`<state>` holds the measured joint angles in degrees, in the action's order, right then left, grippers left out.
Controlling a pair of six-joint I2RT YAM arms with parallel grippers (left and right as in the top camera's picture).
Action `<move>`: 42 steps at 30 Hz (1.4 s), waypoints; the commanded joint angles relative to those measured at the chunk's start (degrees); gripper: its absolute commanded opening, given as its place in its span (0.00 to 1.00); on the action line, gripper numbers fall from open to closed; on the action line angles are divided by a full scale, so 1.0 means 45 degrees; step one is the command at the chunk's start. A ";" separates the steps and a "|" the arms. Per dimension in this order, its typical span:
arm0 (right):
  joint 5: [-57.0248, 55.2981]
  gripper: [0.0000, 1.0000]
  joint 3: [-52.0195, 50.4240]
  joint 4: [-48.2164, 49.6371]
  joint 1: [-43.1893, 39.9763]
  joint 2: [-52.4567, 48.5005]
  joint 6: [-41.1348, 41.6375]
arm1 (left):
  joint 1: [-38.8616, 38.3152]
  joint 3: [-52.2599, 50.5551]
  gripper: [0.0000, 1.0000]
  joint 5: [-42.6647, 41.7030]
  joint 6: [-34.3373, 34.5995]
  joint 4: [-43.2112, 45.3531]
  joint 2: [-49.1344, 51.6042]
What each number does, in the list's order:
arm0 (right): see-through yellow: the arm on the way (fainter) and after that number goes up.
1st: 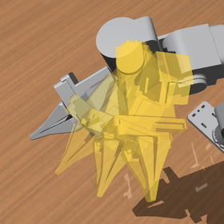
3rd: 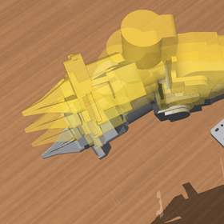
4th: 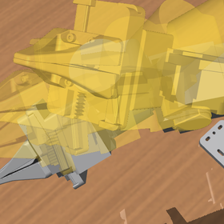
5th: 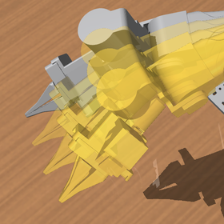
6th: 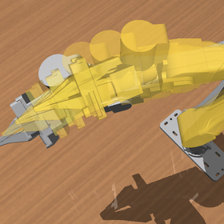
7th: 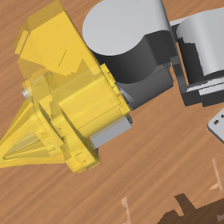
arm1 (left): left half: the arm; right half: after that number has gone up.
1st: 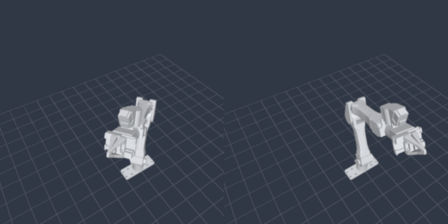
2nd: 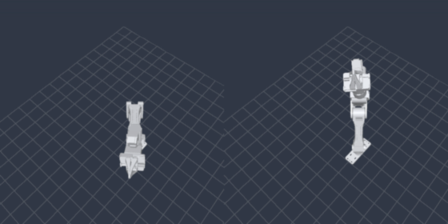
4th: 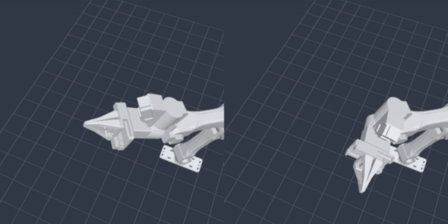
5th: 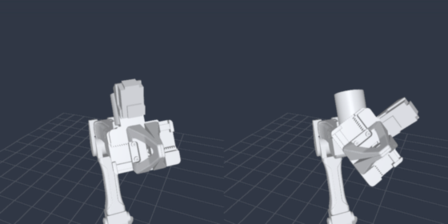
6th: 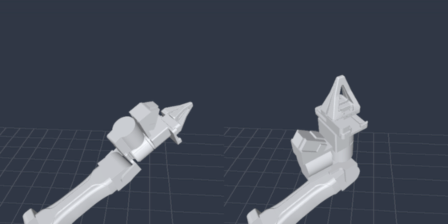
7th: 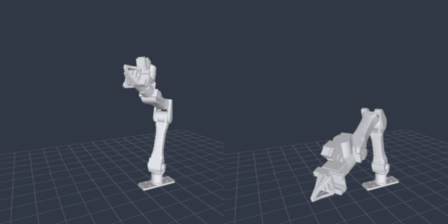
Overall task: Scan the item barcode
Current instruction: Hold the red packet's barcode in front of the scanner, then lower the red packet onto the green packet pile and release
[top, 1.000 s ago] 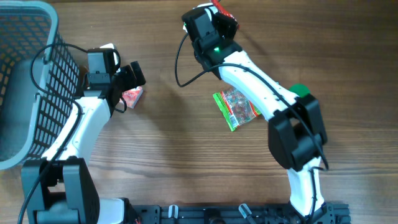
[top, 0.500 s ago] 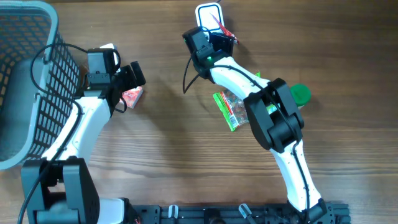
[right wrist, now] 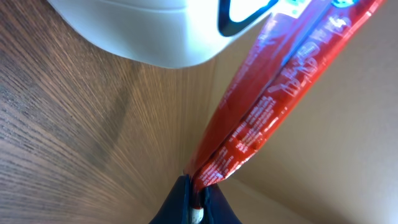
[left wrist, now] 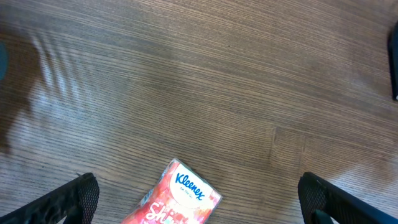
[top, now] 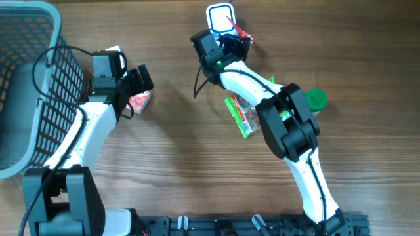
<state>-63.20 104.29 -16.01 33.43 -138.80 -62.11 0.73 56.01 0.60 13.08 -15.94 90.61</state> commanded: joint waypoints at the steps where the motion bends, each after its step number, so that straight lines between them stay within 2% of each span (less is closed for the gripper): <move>1: -0.0597 0.04 0.0049 0.0063 0.0321 -0.0112 0.0520 | -0.0024 0.0126 1.00 0.0121 -0.0199 0.0053 0.0073; 5: 0.1297 0.04 0.0019 -0.0452 0.0393 -0.0112 0.1423 | -0.0024 0.0126 1.00 0.0121 -0.0199 0.0058 0.0073; 10: 0.1525 0.04 0.0015 -0.0641 0.0389 0.0034 0.2676 | -0.0024 0.0126 1.00 0.0121 -0.0199 0.0053 0.0073; 13: 0.1685 0.04 0.0015 -0.0869 0.0389 0.1185 0.4080 | -0.0024 0.0126 1.00 0.0121 -0.0199 0.0053 0.0073; 16: 0.3075 0.04 0.0015 -0.2147 0.0355 0.3031 0.5498 | -0.0024 0.0126 1.00 0.0121 -0.0199 0.0053 0.0073; 20: 0.5795 0.04 0.0015 -0.4745 0.0151 0.5566 0.8053 | -0.0024 0.0126 1.00 0.0121 -0.0199 0.0058 0.0073; 23: 0.8801 0.04 0.0015 -0.8442 -0.0267 0.7490 1.0258 | -0.0024 0.0126 1.00 0.0121 -0.0199 0.0053 0.0073; 27: 1.3809 0.04 0.0010 -1.2293 -0.1467 0.8310 1.1220 | -0.0024 0.0126 1.00 0.0121 -0.0199 0.0058 0.0073; 29: 1.5159 0.04 -0.0369 -1.3440 -0.2147 0.8286 1.2046 | -0.0024 0.0126 1.00 0.0121 -0.0199 0.0053 0.0073; 32: 1.5475 0.04 -0.2171 -1.3109 -0.2788 0.8272 1.2808 | -0.0024 0.0126 1.00 0.0121 -0.0199 0.0058 0.0073; 37: 1.5484 0.05 -0.5833 -1.0486 -0.2909 0.8247 1.3197 | -0.0024 0.0126 1.00 0.0121 -0.0199 0.0053 0.0073; 40: 1.5412 0.33 -0.7281 -0.9306 -0.2914 0.8247 1.3270 | -0.0024 0.0126 1.00 0.0121 -0.0199 0.0058 0.0073; 42: 1.4809 0.41 -0.7514 -0.9083 -0.2914 0.8247 1.3610 | -0.0024 0.0126 1.00 0.0121 -0.0199 0.0058 0.0073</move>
<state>4.89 72.25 -58.22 20.25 -101.41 -3.64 0.73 56.01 0.60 13.08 -15.84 90.63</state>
